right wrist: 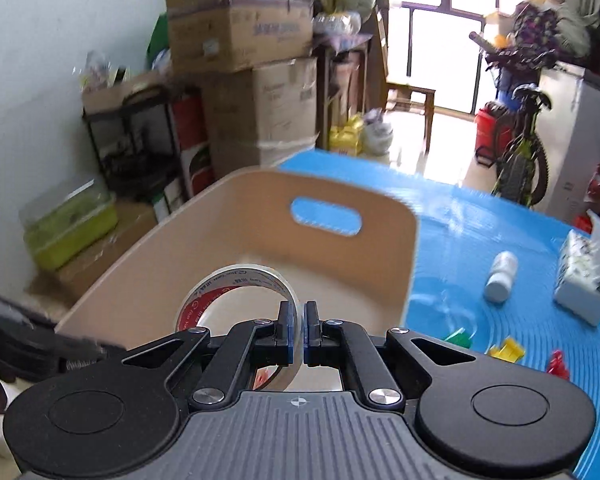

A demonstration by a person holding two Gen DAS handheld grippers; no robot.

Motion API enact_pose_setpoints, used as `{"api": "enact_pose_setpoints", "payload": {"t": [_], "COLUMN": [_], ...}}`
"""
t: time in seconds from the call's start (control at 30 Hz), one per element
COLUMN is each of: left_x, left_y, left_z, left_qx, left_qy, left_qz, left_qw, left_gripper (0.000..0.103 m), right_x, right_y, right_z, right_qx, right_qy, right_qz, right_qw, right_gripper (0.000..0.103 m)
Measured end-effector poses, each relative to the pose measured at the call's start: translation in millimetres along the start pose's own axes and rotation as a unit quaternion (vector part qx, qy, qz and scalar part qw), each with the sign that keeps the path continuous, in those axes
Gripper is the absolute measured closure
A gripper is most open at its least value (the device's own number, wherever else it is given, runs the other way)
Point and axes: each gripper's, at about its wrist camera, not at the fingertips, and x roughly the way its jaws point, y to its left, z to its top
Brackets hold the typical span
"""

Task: Organize rigid objects
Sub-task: 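Carry the tape roll with the right tool and drop it over the box, then move the right tool to the white charger and grasp it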

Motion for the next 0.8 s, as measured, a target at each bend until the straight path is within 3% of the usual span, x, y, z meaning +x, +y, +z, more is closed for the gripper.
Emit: {"api": "enact_pose_setpoints", "payload": {"t": [0.3,0.5,0.53,0.63,0.73,0.8], "left_x": [0,1,1,1,1,1], "left_y": [1,-2,-2,-2,-2,-2], "left_z": [0,2,2,2,3,3], "left_qx": [0.000,0.001,0.001,0.001,0.001,0.001], "left_qy": [0.000,0.001,0.001,0.001,0.001,0.001], "left_qz": [0.000,0.002,0.002,0.002,0.002,0.003], "left_qw": [1.0000,1.0000,1.0000,1.0000,1.0000,1.0000], "left_gripper": [0.097,0.097,0.097,0.097,0.097,0.097], "right_x": [23,16,12,0,-17,-29], "right_y": [9,7,5,-2,-12,-22], "right_z": [-18,-19,-17,-11,-3,1], "right_qx": [-0.016,-0.007,-0.003,0.007,0.022,0.032], "right_qy": [0.062,0.066,0.061,0.042,0.024,0.011], "right_qz": [0.011,0.029,0.031,0.029,0.026,0.022], "right_qw": [0.998,0.997,0.998,0.999,0.999,0.999], "right_gripper": [0.087,0.083,0.071,0.055,0.041,0.038]}}
